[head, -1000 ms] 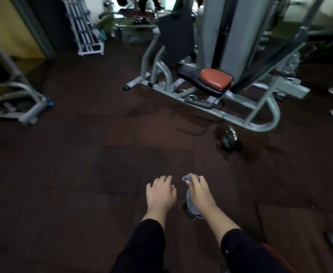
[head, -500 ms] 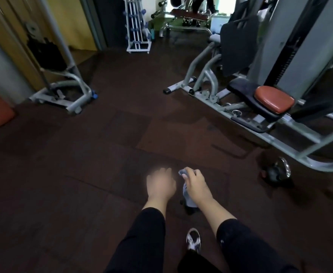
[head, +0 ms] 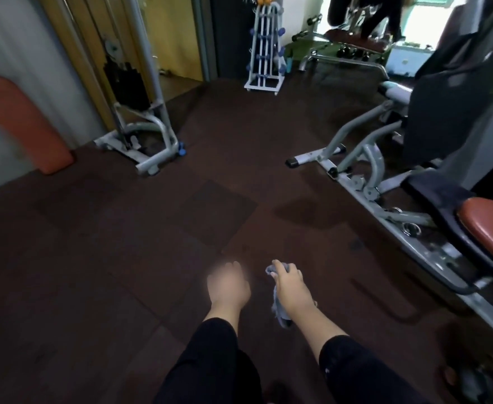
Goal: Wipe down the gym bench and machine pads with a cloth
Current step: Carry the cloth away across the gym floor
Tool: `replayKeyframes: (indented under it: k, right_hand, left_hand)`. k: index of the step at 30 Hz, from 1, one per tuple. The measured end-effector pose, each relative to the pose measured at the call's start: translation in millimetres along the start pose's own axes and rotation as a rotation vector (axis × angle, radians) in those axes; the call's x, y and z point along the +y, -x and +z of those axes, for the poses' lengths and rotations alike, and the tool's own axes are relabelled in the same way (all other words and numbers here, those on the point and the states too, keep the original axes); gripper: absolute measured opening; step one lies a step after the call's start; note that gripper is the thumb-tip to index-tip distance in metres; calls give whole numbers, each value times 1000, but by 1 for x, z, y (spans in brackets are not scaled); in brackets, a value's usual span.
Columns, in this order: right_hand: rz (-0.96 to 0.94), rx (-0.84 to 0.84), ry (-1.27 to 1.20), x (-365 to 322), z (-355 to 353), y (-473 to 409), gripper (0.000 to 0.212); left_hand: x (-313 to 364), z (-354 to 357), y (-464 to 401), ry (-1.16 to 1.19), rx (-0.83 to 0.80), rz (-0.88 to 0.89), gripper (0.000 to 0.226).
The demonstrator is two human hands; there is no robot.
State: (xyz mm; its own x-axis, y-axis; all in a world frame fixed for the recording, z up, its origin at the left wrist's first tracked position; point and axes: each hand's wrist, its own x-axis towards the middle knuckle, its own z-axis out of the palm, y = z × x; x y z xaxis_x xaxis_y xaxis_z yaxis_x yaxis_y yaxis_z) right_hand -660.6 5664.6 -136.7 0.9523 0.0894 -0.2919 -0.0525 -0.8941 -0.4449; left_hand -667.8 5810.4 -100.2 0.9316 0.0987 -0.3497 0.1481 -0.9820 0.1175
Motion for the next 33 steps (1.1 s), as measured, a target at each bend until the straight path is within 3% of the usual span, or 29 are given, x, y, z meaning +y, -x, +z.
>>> replayKeyframes:
  k: [5,14,23,29,33]
  right_hand:
    - [-13,-10,13,3,-25,-101,36]
    - [50,77,-32,-33,-103,-336,30]
    - [91,348,-1,-70,-220,-540,34]
    - [125,336,25,-55,-266,-707,36]
    - [96,302,34,-46,-312,-824,39]
  left_hand:
    - [16,-32,-96,17,9,-31,36]
    - [48,-130,-341,-47,59,84,34]
    - [107,-234,-559,-100,136,299,40]
    - [161,-281,-724,-96,135,346,31]
    - [192,-316,-837,-73,134,360,40]
